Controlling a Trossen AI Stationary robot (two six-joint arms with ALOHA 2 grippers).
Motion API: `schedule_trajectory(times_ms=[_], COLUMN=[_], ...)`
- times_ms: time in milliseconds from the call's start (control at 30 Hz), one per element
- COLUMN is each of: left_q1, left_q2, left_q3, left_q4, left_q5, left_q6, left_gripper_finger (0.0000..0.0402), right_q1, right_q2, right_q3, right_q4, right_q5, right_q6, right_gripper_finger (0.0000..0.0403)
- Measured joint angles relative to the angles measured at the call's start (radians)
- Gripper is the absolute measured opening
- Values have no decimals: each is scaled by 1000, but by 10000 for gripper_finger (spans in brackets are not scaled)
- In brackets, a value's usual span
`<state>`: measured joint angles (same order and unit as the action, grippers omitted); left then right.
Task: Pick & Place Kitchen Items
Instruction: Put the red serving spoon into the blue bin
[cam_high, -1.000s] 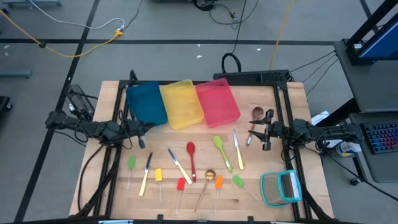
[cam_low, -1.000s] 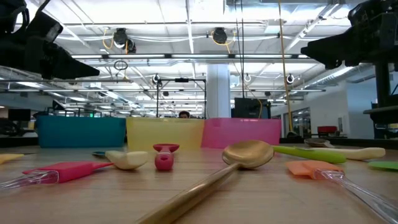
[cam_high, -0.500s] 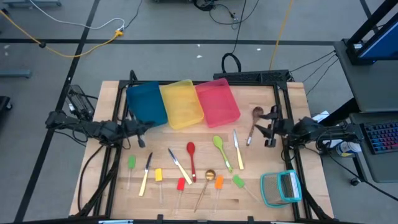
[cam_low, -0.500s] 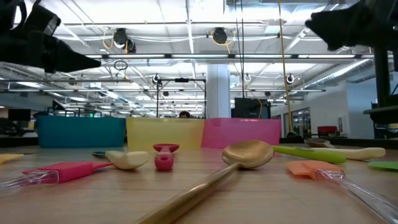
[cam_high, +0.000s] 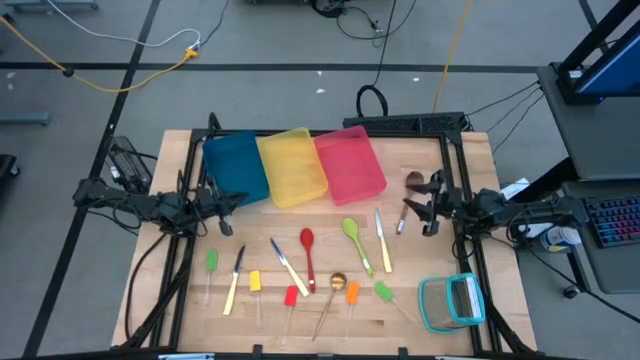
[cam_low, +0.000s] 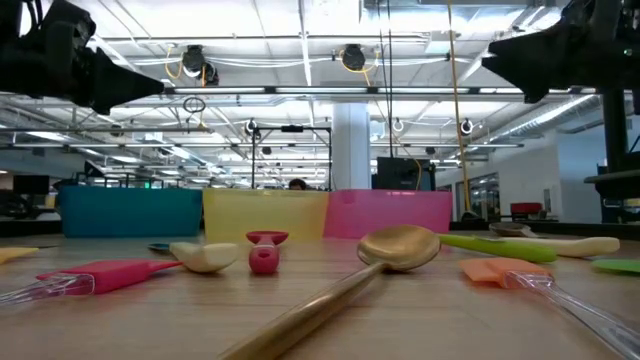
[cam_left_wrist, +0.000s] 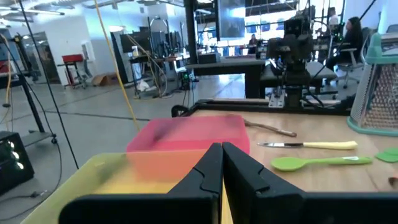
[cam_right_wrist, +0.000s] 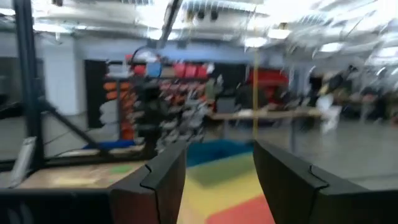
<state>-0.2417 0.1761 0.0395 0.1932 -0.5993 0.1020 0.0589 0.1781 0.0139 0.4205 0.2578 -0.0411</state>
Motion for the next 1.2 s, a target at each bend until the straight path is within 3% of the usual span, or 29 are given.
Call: schedule_trajectory(times_ms=[267, 500, 633, 867, 1000, 1200], left_q1=[0, 0, 0, -2, -4, -23], left_q2=[14, 126, 213, 348, 415, 543], left_q3=[0, 0, 0, 0, 10, 144], left_q4=[50, 256, 332, 473, 543, 441], left_q5=[192, 377, 389, 391, 395, 434], left_q6=[-80, -90, -91, -147, -181, -213], left_gripper_finger=[17, 27, 68, 137, 148, 144], right_q1=[0, 10, 30, 44, 44, 40], right_q2=[140, 377, 544, 836, 992, 1158], right_q3=[0, 1, 41, 199, 285, 389], right_q4=[151, 463, 573, 594, 572, 474], right_q5=[-154, -159, -157, -156, -156, -155], right_q6=[89, 100, 108, 109, 143, 210], right_gripper_finger=[180, 180, 180, 180, 180, 180])
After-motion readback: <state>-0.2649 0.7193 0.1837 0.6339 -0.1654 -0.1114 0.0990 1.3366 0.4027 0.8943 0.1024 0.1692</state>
